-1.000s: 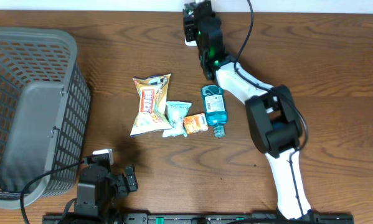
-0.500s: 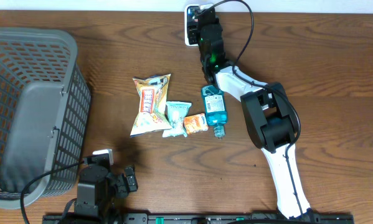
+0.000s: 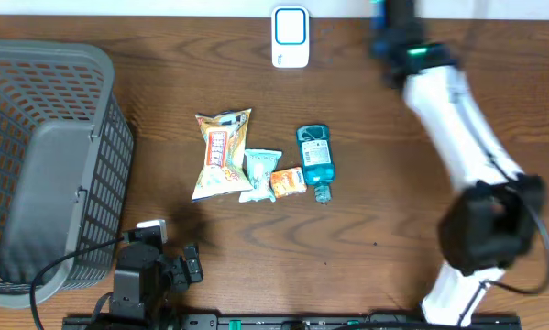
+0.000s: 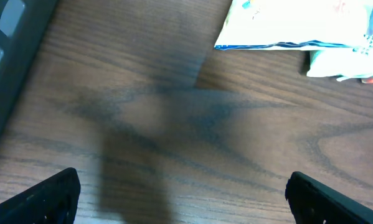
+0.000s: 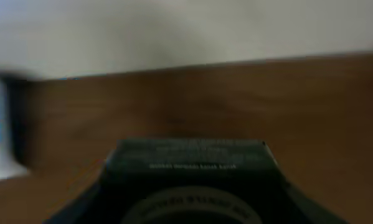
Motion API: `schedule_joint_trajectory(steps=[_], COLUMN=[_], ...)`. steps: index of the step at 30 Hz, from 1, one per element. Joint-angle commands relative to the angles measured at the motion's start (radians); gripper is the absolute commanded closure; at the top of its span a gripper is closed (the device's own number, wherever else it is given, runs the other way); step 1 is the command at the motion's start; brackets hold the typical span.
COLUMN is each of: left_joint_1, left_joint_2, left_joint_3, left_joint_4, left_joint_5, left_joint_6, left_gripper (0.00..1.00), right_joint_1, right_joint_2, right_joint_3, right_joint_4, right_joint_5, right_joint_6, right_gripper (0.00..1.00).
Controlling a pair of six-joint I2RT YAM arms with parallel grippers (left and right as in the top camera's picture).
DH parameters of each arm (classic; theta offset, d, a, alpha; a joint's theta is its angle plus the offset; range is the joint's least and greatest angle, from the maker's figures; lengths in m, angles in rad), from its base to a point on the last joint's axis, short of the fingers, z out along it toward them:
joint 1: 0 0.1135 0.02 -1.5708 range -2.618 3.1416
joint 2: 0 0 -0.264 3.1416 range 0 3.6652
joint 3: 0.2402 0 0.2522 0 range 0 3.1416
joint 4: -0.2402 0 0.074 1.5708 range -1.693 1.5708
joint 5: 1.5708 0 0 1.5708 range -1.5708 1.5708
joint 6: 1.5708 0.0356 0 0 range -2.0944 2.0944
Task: Scan the item barcode
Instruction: 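Carry the tin to the far right and release it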
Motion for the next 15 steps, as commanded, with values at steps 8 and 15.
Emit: schedule_joint_trajectory(steps=[8,15], left_joint_1=[0.005,0.005], left_joint_2=[-0.002,-0.002], left_joint_3=[0.005,0.005], left_joint_4=[-0.003,-0.003], left_joint_5=[-0.005,-0.005], left_joint_6=[0.013,0.013], left_gripper=[0.02,0.02], right_joint_1=[-0.569,-0.767], right_joint_2=[0.114,0.227], right_joint_3=[-0.010,-0.010], right_joint_4=[-0.207,-0.174], right_joint_5=[0.082,0.082], right_joint_6=[0.014,0.014], right_gripper=[0.44,0.42])
